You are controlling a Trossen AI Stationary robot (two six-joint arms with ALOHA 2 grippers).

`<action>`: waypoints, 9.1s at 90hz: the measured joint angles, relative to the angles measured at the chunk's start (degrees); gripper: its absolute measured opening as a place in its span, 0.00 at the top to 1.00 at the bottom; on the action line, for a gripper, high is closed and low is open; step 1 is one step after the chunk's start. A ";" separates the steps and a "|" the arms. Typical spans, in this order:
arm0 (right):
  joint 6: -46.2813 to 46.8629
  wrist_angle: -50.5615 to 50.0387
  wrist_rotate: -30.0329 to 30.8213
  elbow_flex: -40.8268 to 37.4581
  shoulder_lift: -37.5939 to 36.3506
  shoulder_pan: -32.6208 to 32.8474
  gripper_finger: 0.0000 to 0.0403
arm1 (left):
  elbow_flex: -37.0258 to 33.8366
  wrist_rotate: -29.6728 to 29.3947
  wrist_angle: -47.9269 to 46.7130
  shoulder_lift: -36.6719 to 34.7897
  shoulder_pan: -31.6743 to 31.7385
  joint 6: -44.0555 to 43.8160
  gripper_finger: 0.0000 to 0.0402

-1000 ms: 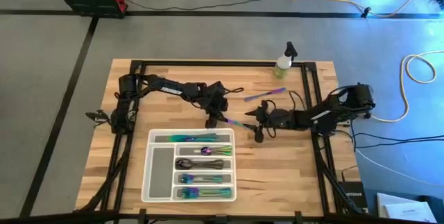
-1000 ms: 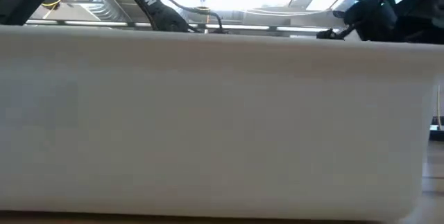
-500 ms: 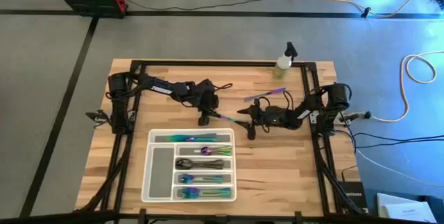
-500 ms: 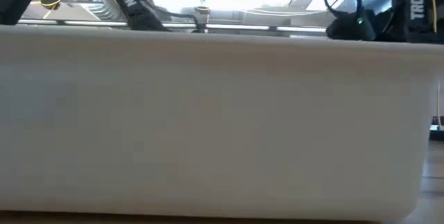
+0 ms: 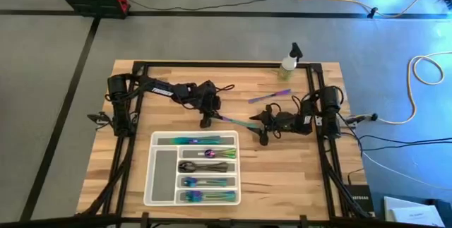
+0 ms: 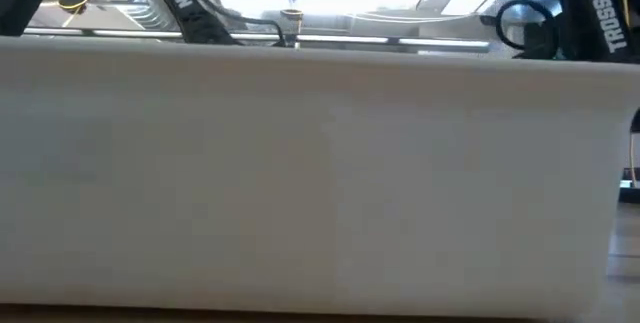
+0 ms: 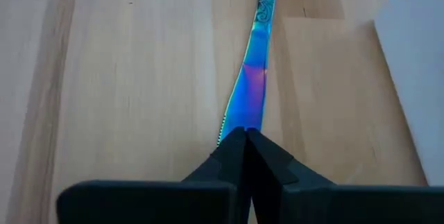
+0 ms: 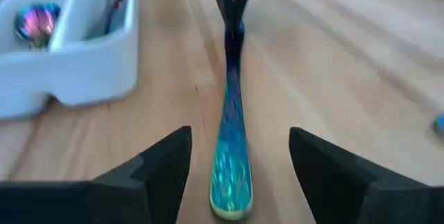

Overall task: Sort silverware
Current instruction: Put the blue table knife into the white silverware tray

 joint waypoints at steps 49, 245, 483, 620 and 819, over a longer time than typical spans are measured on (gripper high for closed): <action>-1.16 7.78 4.20 5.96 13.74 0.07 0.47 | 0.00 0.41 -0.01 -0.01 0.00 -0.09 1.00; -0.23 -9.05 4.06 5.86 3.59 0.15 0.66 | 0.00 0.78 -0.08 0.01 -0.20 -0.33 1.00; -3.84 -43.88 -7.76 46.47 -1.93 8.48 0.88 | -31.91 -79.39 9.91 -59.76 -74.04 -33.65 1.00; -6.65 -27.26 -0.67 29.36 -6.08 1.03 0.83 | -31.87 -41.88 25.02 -56.47 -34.34 -15.87 1.00; 28.71 -85.67 10.90 15.67 -30.94 -25.14 0.90 | 39.39 -23.15 0.26 22.93 -5.56 -29.85 1.00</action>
